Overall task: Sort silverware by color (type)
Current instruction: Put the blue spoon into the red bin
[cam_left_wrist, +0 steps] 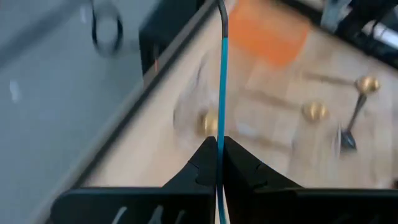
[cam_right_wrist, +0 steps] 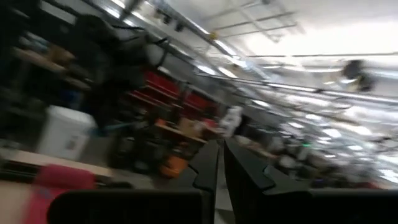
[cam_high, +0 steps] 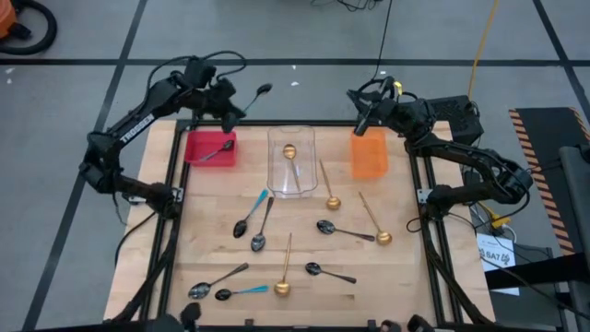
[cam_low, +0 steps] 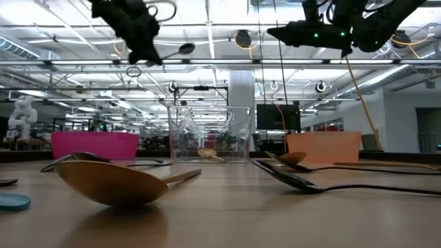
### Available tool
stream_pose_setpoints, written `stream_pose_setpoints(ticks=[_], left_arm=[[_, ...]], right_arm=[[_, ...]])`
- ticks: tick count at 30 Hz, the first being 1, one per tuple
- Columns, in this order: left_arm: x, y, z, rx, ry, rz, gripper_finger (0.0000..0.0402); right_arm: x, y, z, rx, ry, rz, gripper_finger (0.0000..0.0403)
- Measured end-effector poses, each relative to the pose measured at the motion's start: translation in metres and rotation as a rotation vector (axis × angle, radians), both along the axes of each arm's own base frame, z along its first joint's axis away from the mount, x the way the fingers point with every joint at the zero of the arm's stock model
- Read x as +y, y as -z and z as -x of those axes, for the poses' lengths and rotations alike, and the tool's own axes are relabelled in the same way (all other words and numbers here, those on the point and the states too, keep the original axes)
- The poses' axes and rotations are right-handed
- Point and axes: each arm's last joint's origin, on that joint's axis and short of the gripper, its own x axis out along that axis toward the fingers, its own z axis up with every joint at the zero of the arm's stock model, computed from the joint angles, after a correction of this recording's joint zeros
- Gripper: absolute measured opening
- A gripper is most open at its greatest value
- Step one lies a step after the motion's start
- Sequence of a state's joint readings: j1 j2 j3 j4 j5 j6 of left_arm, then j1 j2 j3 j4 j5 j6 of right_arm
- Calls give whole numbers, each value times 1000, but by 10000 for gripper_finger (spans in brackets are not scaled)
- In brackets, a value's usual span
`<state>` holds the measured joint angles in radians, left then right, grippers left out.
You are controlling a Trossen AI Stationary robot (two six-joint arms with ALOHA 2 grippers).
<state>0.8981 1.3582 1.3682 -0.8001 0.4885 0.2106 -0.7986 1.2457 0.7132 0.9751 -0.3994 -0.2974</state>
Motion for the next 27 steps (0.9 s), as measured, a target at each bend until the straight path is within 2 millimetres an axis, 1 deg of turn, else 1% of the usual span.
stream_pose_setpoints(ticks=[3,5,9,12,15,21,24,27], left_arm=[[-3,-11,-17,-94,69,-146,11],[-6,-15,-29,-135,127,-231,13],[-11,-15,-56,-204,219,-342,12],[-14,-14,-78,-267,280,-424,12],[-15,-8,-99,-313,316,-460,12],[-21,4,-135,-413,374,-504,12],[-25,10,-148,-442,396,-510,12],[-32,14,-159,-474,424,-529,12]], right_arm=[[1,1,-1,-7,-78,-69,22],[2,1,-1,-8,-131,-104,22],[4,2,-2,-7,-216,-164,23],[6,3,-4,2,-271,-200,31],[10,4,-7,5,-298,-219,54],[19,2,-15,-30,-316,-263,123],[24,2,-19,-37,-317,-273,149],[30,1,-23,-43,-345,-259,163]])
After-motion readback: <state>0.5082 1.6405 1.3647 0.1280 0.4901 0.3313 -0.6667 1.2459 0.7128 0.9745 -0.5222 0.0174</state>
